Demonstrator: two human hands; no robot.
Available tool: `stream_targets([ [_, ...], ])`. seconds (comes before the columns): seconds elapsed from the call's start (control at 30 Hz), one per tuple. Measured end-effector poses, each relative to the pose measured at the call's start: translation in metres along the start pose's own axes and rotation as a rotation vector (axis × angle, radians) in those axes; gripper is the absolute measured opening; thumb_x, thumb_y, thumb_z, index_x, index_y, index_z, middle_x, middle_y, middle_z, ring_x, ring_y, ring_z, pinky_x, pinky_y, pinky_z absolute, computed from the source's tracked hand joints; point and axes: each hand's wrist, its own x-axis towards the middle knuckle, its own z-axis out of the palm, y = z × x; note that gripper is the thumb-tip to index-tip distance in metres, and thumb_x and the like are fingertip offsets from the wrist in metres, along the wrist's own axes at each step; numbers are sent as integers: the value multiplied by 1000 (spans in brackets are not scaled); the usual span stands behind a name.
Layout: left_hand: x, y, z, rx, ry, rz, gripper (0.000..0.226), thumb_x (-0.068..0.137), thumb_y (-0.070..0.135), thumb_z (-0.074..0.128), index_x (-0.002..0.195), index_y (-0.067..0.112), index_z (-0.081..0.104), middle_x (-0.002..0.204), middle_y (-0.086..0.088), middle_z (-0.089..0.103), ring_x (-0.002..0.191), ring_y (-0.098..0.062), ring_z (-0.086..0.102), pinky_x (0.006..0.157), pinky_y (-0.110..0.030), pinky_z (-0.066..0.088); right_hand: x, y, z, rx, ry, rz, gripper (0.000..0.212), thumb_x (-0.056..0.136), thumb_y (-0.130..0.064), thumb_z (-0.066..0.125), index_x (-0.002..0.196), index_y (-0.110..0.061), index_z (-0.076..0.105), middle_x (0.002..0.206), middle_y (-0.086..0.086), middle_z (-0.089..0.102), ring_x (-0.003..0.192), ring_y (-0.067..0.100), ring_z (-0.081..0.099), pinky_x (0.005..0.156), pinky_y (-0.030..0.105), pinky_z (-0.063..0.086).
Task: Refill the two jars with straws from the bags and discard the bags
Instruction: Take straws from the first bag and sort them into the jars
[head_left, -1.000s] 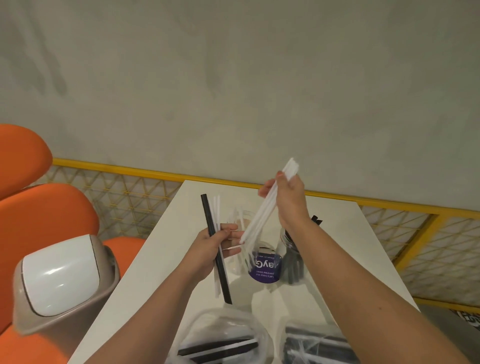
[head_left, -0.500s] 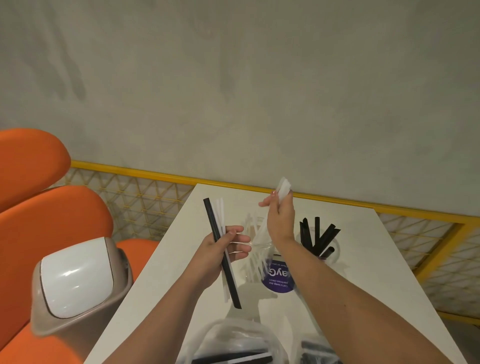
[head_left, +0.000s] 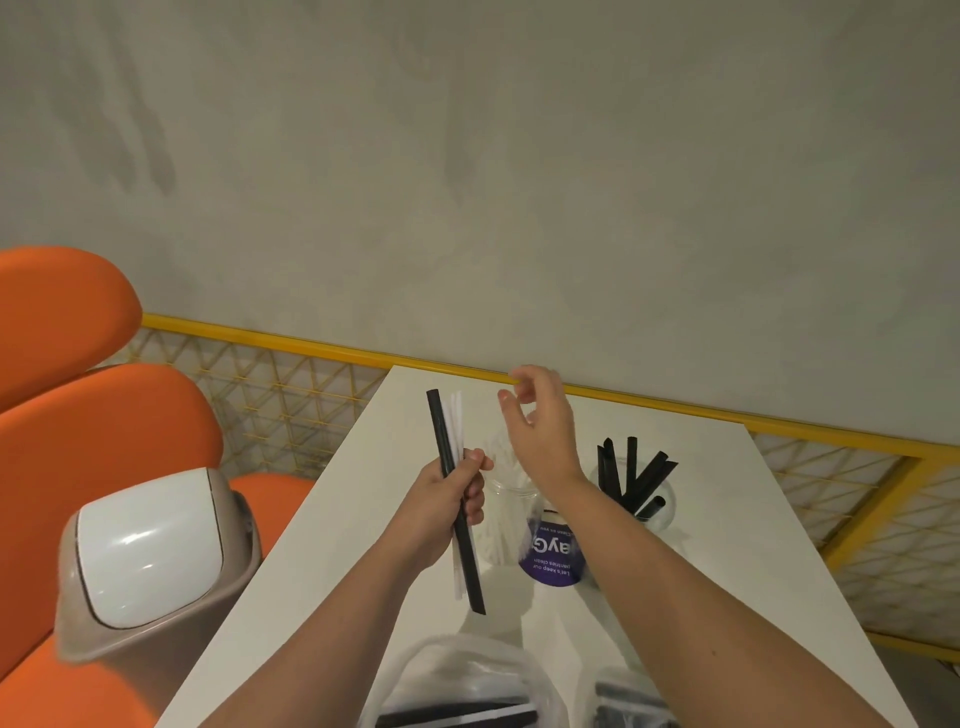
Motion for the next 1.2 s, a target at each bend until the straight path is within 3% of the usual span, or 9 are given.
stream_targets([
  [0.07, 0, 0, 6, 39, 11, 10, 22, 99, 23, 45, 84, 9, 54, 54, 3, 30, 48, -10, 28, 46, -21, 30, -4, -17, -1, 27, -94, -29, 15, 91, -20, 57, 102, -10, 59, 92, 4, 57, 79, 10, 52, 65, 13, 41],
  [0.17, -1, 1, 15, 123, -8, 38, 20, 98, 12, 41, 79, 9, 44, 55, 1, 30, 49, -11, 26, 46, -21, 28, -12, -31, 1, -93, -231, 61, 28, 87, -35, 61, 106, -15, 55, 81, -3, 50, 74, 10, 49, 64, 17, 43],
  [0.33, -5, 4, 33, 203, -26, 80, 14, 98, 8, 39, 89, 6, 50, 53, 1, 35, 45, -8, 28, 44, -20, 28, -14, -35, -11, -290, -252, 148, 30, 90, -26, 57, 116, -15, 49, 82, 2, 60, 83, 18, 62, 78, 32, 54],
  [0.53, -6, 1, 53, 331, 32, 60, 11, 99, 13, 40, 97, 10, 50, 59, 1, 43, 49, -10, 36, 44, -18, 32, -10, -42, -32, -420, -305, 211, 36, 88, -25, 58, 115, -7, 44, 97, 12, 63, 86, 25, 62, 67, 31, 48],
  [0.67, -9, -1, 61, 301, 3, 23, 15, 97, 20, 47, 96, 6, 52, 60, -12, 41, 44, -30, 45, 42, -14, 35, -7, -39, -44, -411, -336, 285, 25, 90, -19, 52, 109, -3, 47, 97, 11, 57, 84, 26, 54, 57, 24, 38],
  [0.77, -9, -2, 62, 283, -86, 14, 22, 94, 27, 54, 75, 17, 47, 50, 4, 38, 37, -9, 37, 45, -18, 32, -4, -33, -55, -304, -277, 328, 10, 93, -17, 48, 95, -8, 44, 79, 4, 48, 75, 23, 50, 47, 21, 33],
  [0.93, -13, -2, 64, 341, -216, -10, 21, 92, 36, 55, 81, 19, 49, 46, 11, 44, 39, -3, 42, 47, -16, 37, 12, -28, -83, -182, -97, 340, 11, 95, -16, 45, 97, -6, 41, 84, 10, 53, 76, 29, 61, 55, 34, 47],
  [1.1, -8, -1, 60, 319, -204, -7, 32, 91, 43, 50, 80, 13, 42, 55, 4, 36, 46, -6, 33, 47, -17, 35, 30, -26, -119, -88, 162, 281, 34, 96, -13, 44, 127, 1, 36, 90, 13, 56, 81, 33, 63, 71, 43, 53],
  [1.2, -5, -3, 57, 350, -185, -9, 31, 93, 41, 47, 77, 15, 43, 56, 3, 35, 47, -6, 32, 47, -17, 35, 37, -22, -138, -37, 335, 252, 44, 97, -14, 42, 138, -5, 27, 91, 15, 58, 79, 30, 62, 73, 35, 54],
])
